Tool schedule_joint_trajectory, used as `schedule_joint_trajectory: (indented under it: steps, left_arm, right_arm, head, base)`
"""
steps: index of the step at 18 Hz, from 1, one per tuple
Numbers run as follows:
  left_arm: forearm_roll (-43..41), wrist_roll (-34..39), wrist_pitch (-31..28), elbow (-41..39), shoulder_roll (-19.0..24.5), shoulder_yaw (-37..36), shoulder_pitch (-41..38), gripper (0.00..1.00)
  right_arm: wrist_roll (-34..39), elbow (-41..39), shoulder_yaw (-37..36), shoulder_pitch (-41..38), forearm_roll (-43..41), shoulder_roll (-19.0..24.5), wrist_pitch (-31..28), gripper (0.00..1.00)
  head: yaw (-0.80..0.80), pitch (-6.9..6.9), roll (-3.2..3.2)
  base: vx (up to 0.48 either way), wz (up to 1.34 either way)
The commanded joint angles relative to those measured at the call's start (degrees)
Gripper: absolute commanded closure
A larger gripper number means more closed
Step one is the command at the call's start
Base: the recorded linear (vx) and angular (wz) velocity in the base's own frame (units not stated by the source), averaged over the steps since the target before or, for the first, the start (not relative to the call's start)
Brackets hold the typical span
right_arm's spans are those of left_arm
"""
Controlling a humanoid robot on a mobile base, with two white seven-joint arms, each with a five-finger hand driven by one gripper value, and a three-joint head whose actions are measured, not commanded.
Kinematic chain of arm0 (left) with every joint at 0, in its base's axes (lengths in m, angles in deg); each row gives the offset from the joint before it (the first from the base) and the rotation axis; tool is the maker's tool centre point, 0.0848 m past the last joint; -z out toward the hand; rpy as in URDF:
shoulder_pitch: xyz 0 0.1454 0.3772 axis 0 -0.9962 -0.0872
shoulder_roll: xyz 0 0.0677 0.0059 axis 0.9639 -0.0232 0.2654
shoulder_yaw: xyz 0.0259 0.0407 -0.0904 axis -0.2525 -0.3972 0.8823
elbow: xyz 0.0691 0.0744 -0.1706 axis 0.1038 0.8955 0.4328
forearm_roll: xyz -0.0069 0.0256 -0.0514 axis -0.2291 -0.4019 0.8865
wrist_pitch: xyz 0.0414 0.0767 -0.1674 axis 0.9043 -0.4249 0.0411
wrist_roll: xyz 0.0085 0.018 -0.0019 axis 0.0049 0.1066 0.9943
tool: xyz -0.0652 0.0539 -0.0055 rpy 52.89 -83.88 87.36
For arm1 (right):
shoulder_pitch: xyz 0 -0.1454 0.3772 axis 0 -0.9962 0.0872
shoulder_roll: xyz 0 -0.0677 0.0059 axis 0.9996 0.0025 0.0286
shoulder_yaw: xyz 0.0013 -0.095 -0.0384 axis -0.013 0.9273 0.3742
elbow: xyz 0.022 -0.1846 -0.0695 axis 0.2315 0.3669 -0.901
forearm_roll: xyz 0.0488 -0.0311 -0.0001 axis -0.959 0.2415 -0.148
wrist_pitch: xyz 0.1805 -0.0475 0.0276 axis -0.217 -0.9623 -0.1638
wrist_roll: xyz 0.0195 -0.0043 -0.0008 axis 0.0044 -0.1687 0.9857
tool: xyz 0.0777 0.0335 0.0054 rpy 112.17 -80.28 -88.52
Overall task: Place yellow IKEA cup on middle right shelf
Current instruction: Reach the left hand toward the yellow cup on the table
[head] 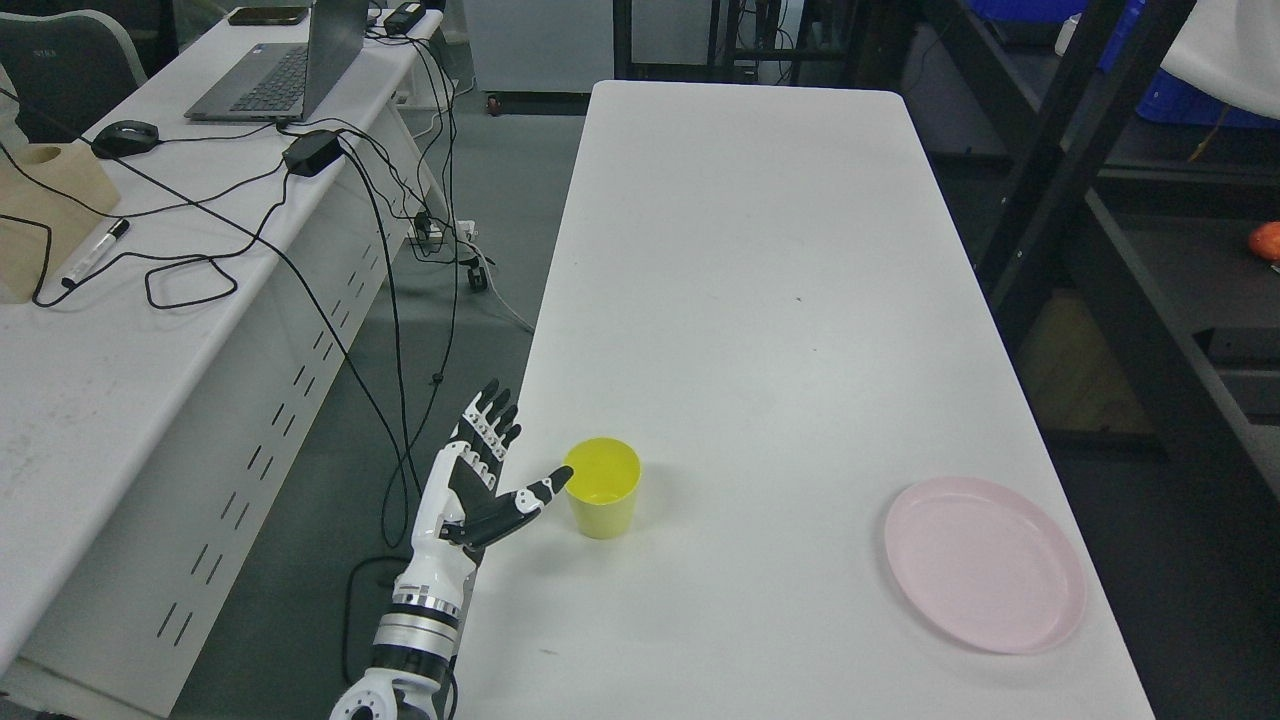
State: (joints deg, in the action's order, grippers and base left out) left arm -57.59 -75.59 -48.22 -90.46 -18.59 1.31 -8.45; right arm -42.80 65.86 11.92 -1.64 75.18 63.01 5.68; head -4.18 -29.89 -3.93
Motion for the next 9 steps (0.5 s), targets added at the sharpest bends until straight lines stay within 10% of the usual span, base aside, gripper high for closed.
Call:
schedule_joint_trajectory:
  steps: [1,9]
  left_arm:
    - [3.2,-0.1,-0.1,4.6,1.0,-9.5,1.8,0.01]
    - [3.4,-0.1,-1.1,9.0,1.0,-13.5,4.5,0.01]
  right_arm:
    - [0.0,0.0,1.0,-0.8,-1.4,-1.0,0.0,0.01]
    - [0.0,0.0,1.0,-0.8,-1.4,-1.0,0.0,0.01]
  head:
    - [0.0,0.0,0.0]
    - [0.0,0.0,0.0]
  base:
    - [0.0,0.0]
    - [0.0,0.0]
